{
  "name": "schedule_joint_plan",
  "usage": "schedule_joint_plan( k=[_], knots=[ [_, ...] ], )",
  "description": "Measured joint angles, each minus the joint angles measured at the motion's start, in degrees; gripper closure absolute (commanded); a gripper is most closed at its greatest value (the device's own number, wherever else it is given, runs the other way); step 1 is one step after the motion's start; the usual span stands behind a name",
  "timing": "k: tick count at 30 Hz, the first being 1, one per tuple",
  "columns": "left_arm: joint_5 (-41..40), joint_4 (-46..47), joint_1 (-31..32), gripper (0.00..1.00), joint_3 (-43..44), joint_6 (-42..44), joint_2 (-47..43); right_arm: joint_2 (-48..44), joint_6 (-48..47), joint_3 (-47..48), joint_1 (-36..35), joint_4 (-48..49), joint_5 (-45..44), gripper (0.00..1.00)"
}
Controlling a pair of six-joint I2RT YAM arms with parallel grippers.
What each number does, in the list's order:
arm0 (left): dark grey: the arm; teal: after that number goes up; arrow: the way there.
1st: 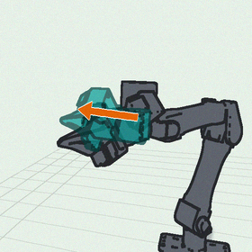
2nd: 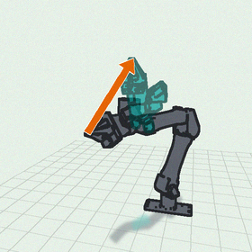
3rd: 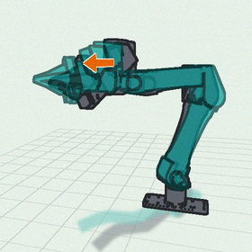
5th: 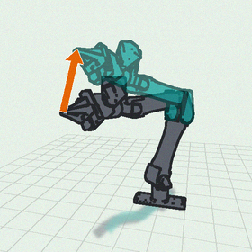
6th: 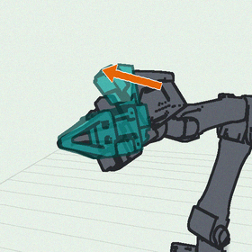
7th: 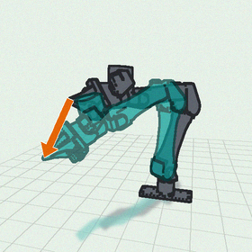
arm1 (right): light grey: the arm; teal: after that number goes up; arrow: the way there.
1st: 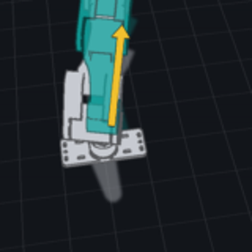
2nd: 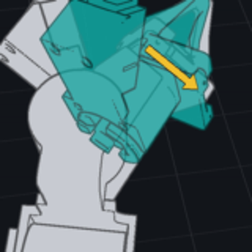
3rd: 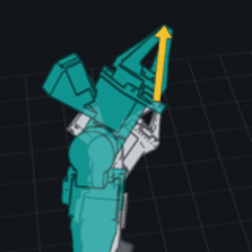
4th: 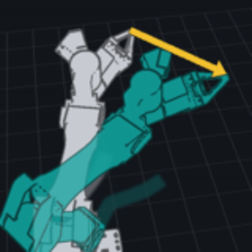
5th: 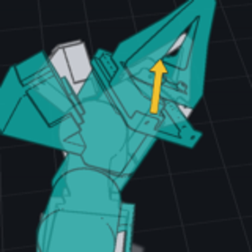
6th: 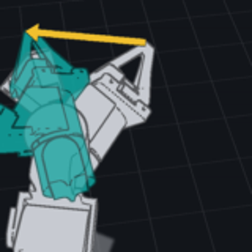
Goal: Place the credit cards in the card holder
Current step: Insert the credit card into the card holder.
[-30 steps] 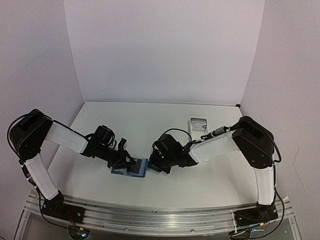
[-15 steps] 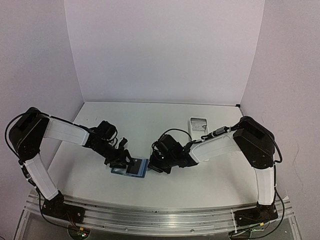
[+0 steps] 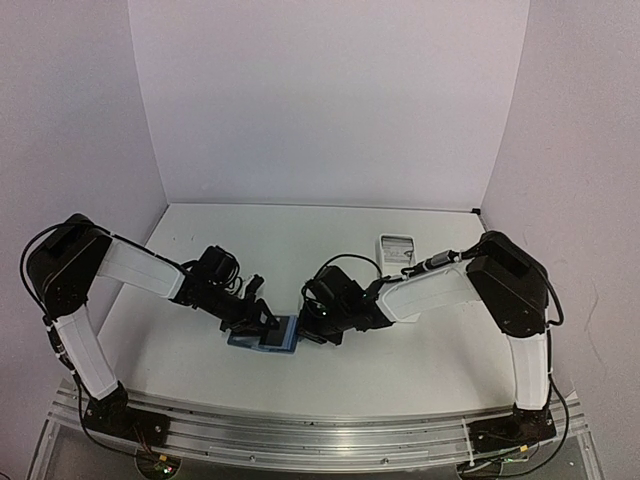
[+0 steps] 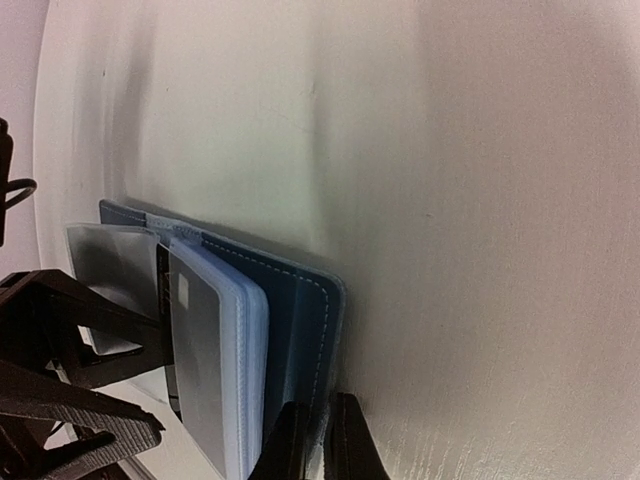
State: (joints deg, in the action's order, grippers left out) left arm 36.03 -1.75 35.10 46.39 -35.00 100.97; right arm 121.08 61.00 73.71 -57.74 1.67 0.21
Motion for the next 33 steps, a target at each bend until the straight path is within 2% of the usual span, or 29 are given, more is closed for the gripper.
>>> schedule_joint_plan(
  k=[9,11,15,18,20,25,28,30,33],
  knots=[
    [-0.4,-3.2,0.8,0.46,1.2,2.9,-0.1,-3.1,-2.8,-3.2,0.9,1.0,0.9,0.55],
    [-0.4,-3.2,0.9,0.46,1.0,3.3,-0.1,-4.7,-3.9,-4.8,1.7,1.5,2.2,0.50],
    [-0.5,-0.8,0.9,0.47,-0.6,3.4,-0.8,-6.4,-4.3,-8.7,3.6,7.0,7.4,0.50],
    [-0.6,0.7,0.9,0.51,-1.5,3.1,-0.9,-5.3,-3.6,-9.9,4.5,10.4,10.4,0.61],
    [-0.9,1.0,0.9,0.53,-1.7,3.0,-0.9,-3.9,-2.8,-10.1,4.5,13.2,11.7,0.64],
    [-1.7,2.5,0.9,0.56,-2.5,2.7,-0.9,-1.2,-1.6,-9.3,4.4,18.0,14.2,0.58],
    [-1.8,2.6,0.9,0.53,-2.6,2.7,-1.0,-1.3,-1.0,-9.4,4.5,18.4,13.8,0.54],
    [-1.8,1.6,0.9,0.51,-2.1,3.4,-1.1,-2.6,-1.3,-9.9,4.5,17.1,12.0,0.53],
    [-2.2,-3.3,1.0,0.46,0.1,4.8,-1.6,-5.5,-3.9,-9.5,4.5,9.9,8.0,0.52]
  ],
)
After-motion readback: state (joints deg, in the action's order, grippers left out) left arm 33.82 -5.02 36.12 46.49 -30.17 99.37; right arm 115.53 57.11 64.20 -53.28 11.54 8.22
